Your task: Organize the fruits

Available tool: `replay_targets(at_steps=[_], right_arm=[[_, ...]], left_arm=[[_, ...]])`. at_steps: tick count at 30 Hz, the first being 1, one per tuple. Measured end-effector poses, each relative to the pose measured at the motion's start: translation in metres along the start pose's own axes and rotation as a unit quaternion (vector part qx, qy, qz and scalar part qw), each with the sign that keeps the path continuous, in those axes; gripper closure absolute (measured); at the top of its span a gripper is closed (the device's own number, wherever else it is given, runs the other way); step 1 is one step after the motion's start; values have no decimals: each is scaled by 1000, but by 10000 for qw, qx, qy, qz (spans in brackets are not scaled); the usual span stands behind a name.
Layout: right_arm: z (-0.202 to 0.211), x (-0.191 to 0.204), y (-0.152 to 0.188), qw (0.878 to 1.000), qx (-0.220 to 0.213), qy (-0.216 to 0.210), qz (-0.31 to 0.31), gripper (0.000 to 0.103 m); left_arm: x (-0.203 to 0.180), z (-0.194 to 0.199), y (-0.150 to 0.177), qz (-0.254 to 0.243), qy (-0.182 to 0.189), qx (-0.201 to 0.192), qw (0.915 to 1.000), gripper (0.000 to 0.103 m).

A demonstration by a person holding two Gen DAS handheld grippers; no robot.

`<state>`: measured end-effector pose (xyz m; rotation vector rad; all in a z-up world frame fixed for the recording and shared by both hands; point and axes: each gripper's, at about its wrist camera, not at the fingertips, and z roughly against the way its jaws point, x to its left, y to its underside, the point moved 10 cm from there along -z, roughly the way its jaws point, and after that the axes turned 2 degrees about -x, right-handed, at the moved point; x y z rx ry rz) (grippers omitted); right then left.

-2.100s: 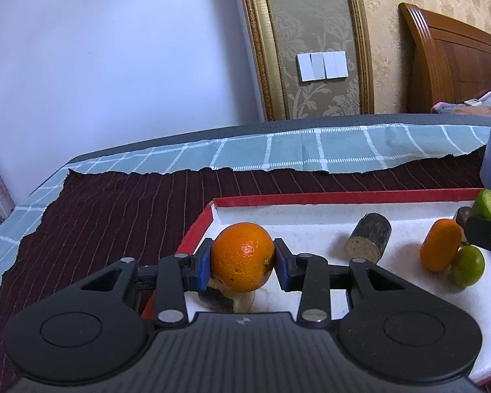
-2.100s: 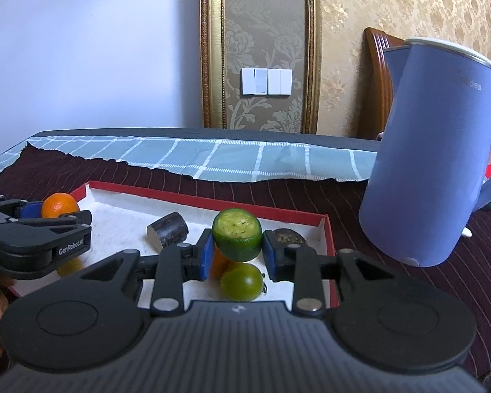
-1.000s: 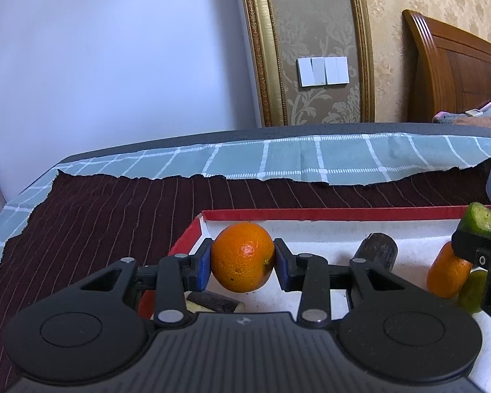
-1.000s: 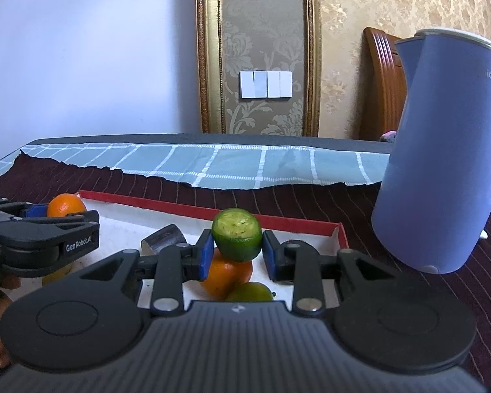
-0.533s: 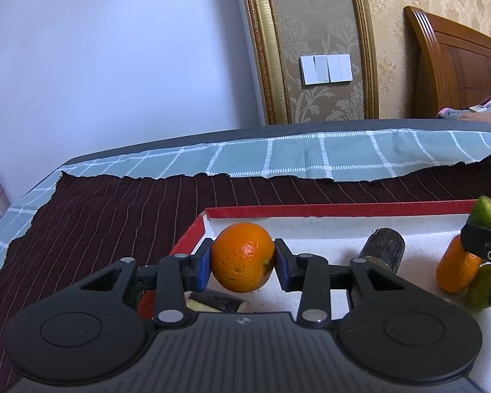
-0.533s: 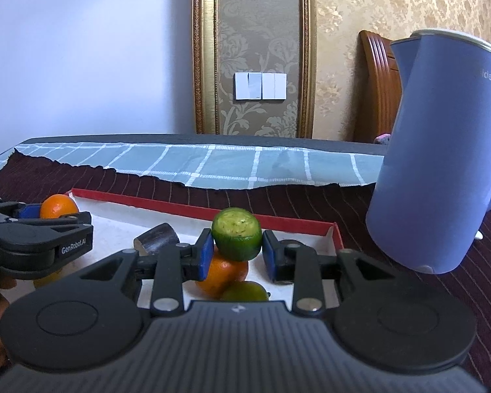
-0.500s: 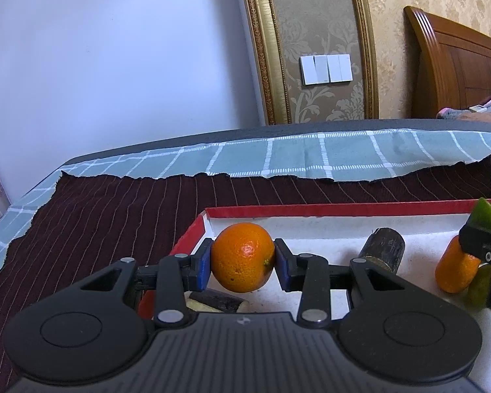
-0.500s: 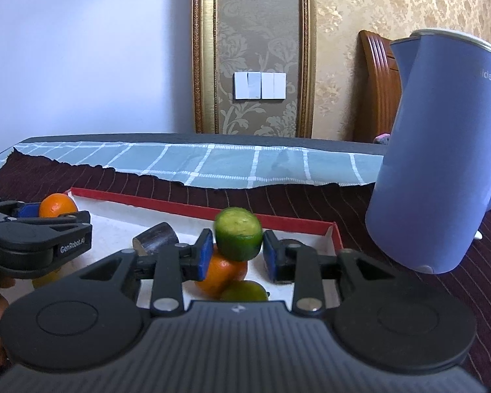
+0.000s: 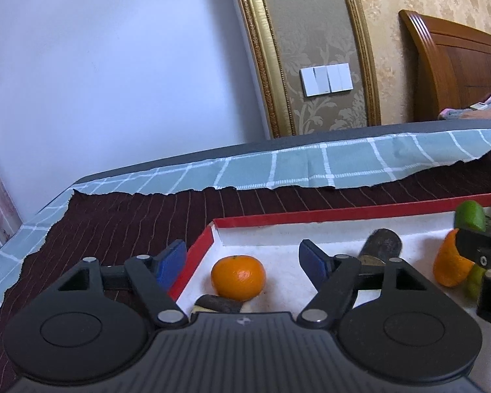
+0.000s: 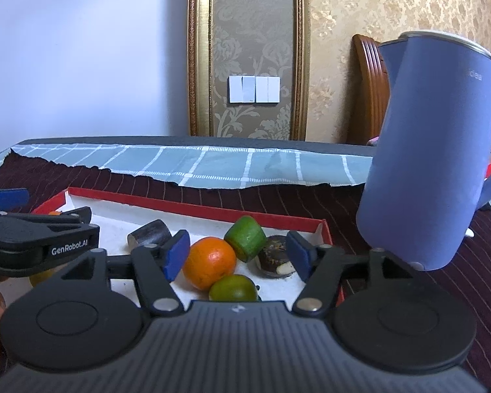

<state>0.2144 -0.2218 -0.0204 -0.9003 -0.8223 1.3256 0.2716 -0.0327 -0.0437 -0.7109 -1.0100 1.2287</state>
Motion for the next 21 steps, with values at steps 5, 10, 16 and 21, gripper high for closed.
replay_targets(at_steps=[5, 10, 16, 21], right_arm=[[7, -4, 4, 10000, 5, -1, -40, 29], [20, 0, 8, 10000, -43, -54, -34, 23], [39, 8, 17, 9999, -111, -98, 75, 15], [49, 14, 24, 9998, -82, -143, 120, 13]], left_arm=[[3, 12, 7, -118, -91, 85, 9999, 27], [15, 30, 16, 65, -8, 172, 9998, 27], [29, 52, 26, 239, 35, 150, 9996, 27], [34, 65, 34, 337, 130, 172, 9992, 27]])
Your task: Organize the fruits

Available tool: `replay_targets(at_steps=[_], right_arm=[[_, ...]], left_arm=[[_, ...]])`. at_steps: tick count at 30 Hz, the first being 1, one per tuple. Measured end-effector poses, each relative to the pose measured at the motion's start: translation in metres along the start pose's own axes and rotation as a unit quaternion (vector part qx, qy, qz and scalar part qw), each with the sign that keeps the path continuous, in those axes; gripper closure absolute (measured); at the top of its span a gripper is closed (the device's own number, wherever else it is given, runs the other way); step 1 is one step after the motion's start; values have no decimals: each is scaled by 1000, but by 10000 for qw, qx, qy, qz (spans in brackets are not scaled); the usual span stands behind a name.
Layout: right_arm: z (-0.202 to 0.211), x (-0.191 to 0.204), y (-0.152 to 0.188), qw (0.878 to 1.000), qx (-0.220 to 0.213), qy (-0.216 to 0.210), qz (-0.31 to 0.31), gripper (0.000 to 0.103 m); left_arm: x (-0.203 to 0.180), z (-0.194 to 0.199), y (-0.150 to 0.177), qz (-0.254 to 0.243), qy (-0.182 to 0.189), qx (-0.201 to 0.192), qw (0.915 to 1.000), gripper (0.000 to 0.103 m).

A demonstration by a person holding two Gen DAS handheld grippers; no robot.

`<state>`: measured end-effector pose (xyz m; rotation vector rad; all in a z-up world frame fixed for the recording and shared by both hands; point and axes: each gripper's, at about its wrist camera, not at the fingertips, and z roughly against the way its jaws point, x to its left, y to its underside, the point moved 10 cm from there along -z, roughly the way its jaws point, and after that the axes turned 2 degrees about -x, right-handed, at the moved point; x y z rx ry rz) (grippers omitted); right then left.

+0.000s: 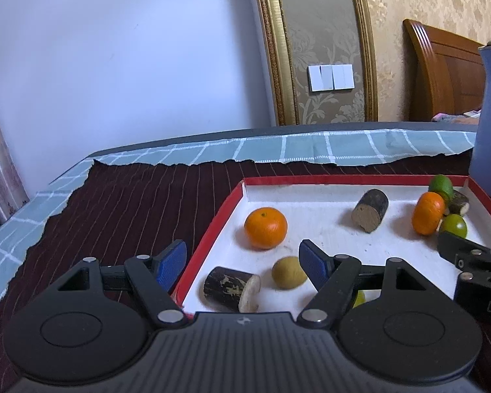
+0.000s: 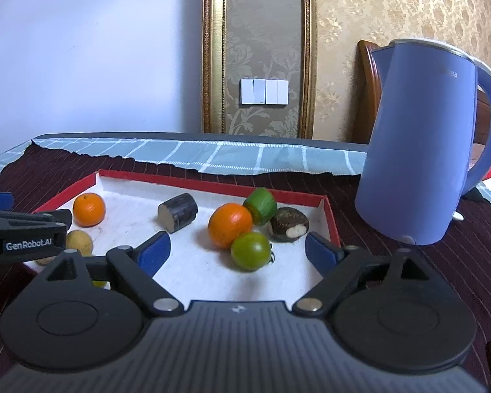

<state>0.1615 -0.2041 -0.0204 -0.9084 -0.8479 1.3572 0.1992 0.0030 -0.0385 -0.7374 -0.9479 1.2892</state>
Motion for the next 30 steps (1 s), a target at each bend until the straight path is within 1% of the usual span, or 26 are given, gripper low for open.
replay_targets(at_steps=[5, 7, 12, 20, 26, 28, 30], right_arm=[[11, 3, 4, 10000, 17, -43, 29, 8], [17, 4, 7, 10000, 23, -75, 41, 5], [36, 10, 17, 9997, 45, -125, 201, 0], [60, 11, 30, 9998, 115, -164, 91, 0], [72, 9, 37, 9998, 141, -140, 77, 0], [73, 8, 39, 9998, 166, -125, 49, 0], [73, 6, 42, 9997, 201, -125, 29, 0]], left_arm=[[1, 11, 8, 66, 146, 72, 9998, 27], [2, 16, 13, 86, 189, 108, 9997, 27], [6, 28, 24, 205, 289, 178, 9992, 27], [8, 38, 41, 223, 251, 285, 9990, 27], [10, 48, 46, 293, 252, 249, 9989, 27], [10, 49, 47, 286, 228, 244, 9990, 19], [10, 51, 49, 292, 202, 226, 9991, 18]])
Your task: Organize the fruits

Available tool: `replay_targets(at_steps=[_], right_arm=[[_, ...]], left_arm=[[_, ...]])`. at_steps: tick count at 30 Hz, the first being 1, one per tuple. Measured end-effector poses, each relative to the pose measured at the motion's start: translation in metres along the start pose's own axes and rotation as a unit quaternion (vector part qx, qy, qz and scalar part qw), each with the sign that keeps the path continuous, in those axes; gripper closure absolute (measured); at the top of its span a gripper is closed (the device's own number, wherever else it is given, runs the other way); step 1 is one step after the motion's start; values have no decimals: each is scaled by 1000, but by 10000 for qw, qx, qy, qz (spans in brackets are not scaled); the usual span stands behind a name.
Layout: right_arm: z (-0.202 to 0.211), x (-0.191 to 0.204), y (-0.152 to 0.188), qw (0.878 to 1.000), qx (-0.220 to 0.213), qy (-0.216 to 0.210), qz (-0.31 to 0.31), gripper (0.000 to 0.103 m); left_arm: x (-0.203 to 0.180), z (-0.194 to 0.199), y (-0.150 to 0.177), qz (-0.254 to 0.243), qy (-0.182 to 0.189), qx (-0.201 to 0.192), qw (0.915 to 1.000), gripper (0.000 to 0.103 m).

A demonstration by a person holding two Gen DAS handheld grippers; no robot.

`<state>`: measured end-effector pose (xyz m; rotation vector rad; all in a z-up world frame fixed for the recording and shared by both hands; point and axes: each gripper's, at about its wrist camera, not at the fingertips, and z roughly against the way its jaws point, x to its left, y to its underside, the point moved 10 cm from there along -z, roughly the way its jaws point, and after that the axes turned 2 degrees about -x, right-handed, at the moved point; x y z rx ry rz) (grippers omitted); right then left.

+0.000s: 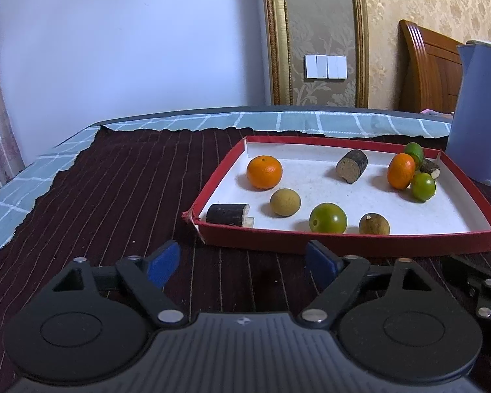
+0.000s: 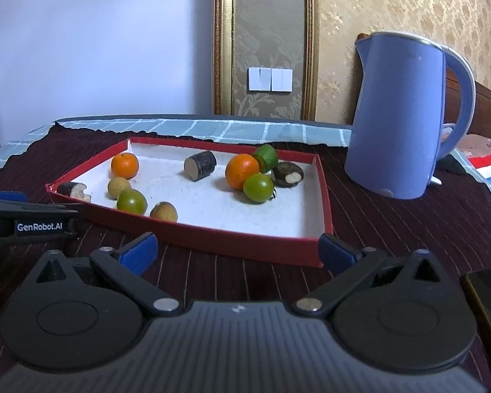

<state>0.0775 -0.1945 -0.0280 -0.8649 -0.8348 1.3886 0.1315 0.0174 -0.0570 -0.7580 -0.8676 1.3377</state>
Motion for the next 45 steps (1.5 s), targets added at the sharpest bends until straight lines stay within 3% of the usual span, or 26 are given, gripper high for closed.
replay_targets(at_steps=[16, 25, 32, 45], right_arm=[[-4, -9, 17, 9991, 359, -31, -242, 0], [-12, -3, 21, 9984, 562, -73, -21, 0], [-28, 9, 32, 9941, 1005, -209, 366, 0], [-30, 7, 35, 9938, 1039, -337, 216, 0]], left_arm=[[-6, -8, 22, -36, 4, 270, 9996, 18], [-6, -9, 26, -60, -24, 316, 9995, 18], [-6, -11, 28, -47, -13, 350, 9994, 18], [-1, -16, 31, 183, 84, 460, 9987, 14]])
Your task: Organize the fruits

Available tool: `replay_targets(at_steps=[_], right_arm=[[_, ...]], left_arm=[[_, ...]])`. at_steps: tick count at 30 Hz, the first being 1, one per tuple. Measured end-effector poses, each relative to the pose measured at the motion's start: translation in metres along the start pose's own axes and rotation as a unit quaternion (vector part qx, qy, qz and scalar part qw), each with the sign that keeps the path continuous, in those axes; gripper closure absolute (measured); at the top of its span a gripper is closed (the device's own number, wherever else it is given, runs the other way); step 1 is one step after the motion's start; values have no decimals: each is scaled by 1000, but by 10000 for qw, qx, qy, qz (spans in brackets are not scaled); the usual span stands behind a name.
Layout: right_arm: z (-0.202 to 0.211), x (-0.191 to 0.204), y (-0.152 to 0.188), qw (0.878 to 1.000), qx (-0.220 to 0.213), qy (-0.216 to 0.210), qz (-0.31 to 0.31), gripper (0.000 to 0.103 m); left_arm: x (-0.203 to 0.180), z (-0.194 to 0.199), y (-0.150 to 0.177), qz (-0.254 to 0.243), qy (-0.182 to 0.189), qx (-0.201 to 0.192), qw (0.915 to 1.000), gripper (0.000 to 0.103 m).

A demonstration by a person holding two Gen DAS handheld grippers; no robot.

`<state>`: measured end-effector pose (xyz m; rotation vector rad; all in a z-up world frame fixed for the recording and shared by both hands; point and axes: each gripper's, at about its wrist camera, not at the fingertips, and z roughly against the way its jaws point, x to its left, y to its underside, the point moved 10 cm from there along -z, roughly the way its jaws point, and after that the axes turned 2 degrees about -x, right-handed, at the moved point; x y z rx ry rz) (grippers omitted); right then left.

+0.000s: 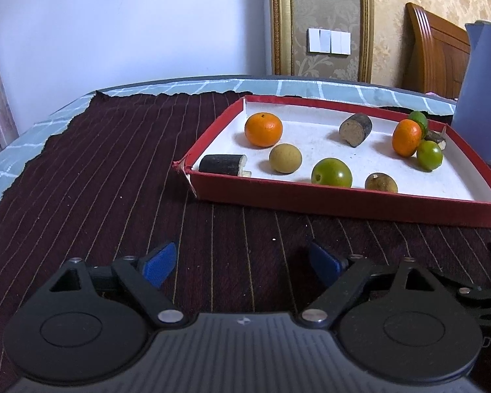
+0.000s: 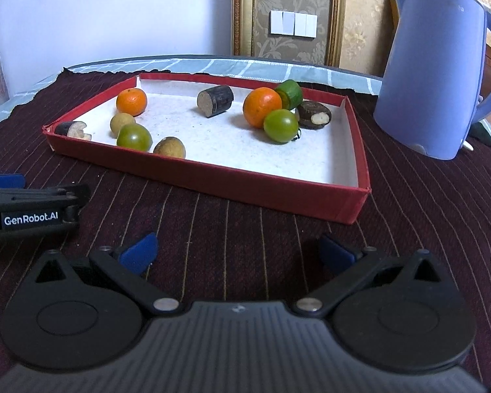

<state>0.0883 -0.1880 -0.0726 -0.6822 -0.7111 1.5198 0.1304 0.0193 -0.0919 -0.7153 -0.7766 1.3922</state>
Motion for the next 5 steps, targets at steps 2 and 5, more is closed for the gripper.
replay_targets(at_steps=[2, 5], right_arm=[[0, 0, 0, 10000, -1, -5, -8, 0], [0, 1, 0, 10000, 1, 0, -1, 0]], left_arm=[[1, 0, 1, 49, 21, 10, 10000, 14], [0, -1, 1, 48, 5, 21, 10000, 14]])
